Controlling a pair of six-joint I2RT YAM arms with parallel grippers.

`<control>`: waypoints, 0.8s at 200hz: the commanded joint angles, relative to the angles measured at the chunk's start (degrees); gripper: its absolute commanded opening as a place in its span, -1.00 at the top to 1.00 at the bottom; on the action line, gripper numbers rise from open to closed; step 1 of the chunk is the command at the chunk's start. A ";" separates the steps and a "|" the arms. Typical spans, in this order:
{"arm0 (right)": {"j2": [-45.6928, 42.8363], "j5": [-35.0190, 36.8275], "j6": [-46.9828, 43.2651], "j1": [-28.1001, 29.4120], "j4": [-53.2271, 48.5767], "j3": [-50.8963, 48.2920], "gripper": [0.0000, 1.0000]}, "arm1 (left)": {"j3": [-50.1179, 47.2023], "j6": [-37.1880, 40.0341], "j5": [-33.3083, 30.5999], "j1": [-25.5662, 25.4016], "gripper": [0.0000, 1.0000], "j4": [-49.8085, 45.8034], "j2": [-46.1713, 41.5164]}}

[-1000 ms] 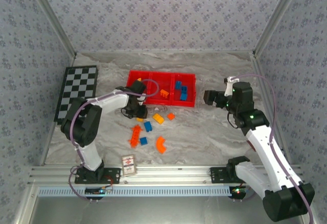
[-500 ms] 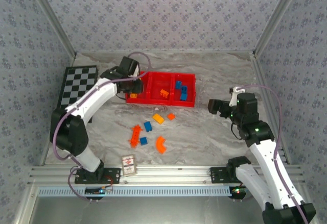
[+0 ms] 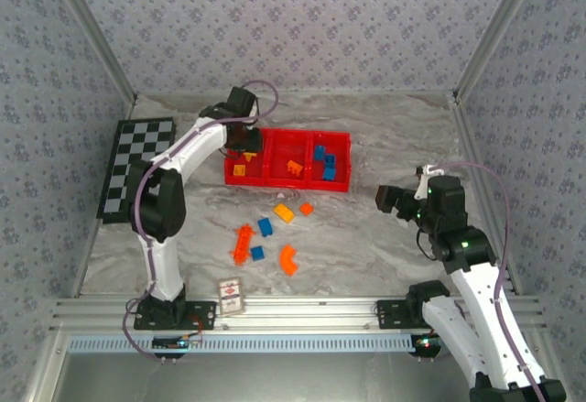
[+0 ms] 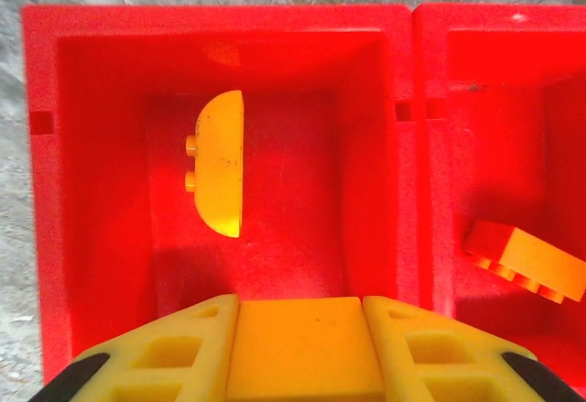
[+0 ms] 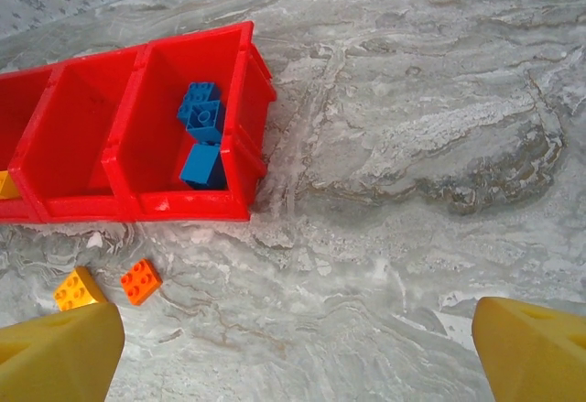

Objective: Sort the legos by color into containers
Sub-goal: Place the lego in the container.

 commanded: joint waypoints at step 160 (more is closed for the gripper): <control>-1.11 0.81 1.52 -0.40 -2.85 -1.42 -0.99 | -16.57 -4.17 4.94 -0.44 -0.45 5.55 -17.97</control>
